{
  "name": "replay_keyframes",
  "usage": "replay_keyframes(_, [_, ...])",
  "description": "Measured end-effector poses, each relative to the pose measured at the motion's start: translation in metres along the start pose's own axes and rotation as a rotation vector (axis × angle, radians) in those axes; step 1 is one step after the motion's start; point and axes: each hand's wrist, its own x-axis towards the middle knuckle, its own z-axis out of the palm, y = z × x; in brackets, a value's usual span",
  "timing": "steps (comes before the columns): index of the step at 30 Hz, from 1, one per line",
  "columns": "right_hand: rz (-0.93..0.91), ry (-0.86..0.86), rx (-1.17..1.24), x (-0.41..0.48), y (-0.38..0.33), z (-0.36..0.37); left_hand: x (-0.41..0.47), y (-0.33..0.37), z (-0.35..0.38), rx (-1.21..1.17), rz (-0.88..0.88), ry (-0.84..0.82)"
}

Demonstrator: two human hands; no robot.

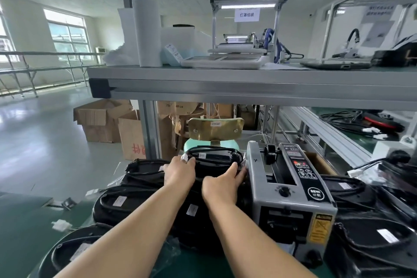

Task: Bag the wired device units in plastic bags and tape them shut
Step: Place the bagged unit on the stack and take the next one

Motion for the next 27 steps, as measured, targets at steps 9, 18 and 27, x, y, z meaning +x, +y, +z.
replay_keyframes(9, [-0.048, -0.097, 0.007, -0.052, -0.019, -0.024, -0.012, 0.016, -0.014, 0.190, 0.023, -0.074])
replay_keyframes(18, [-0.135, -0.202, 0.005, -0.077, 0.006, -0.047, -0.026, 0.021, -0.020, 0.254, 0.072, -0.033])
replay_keyframes(27, [-0.197, -0.261, -0.014, -0.090, 0.031, -0.062, -0.037, 0.022, -0.015, 0.723, 0.230, 0.231])
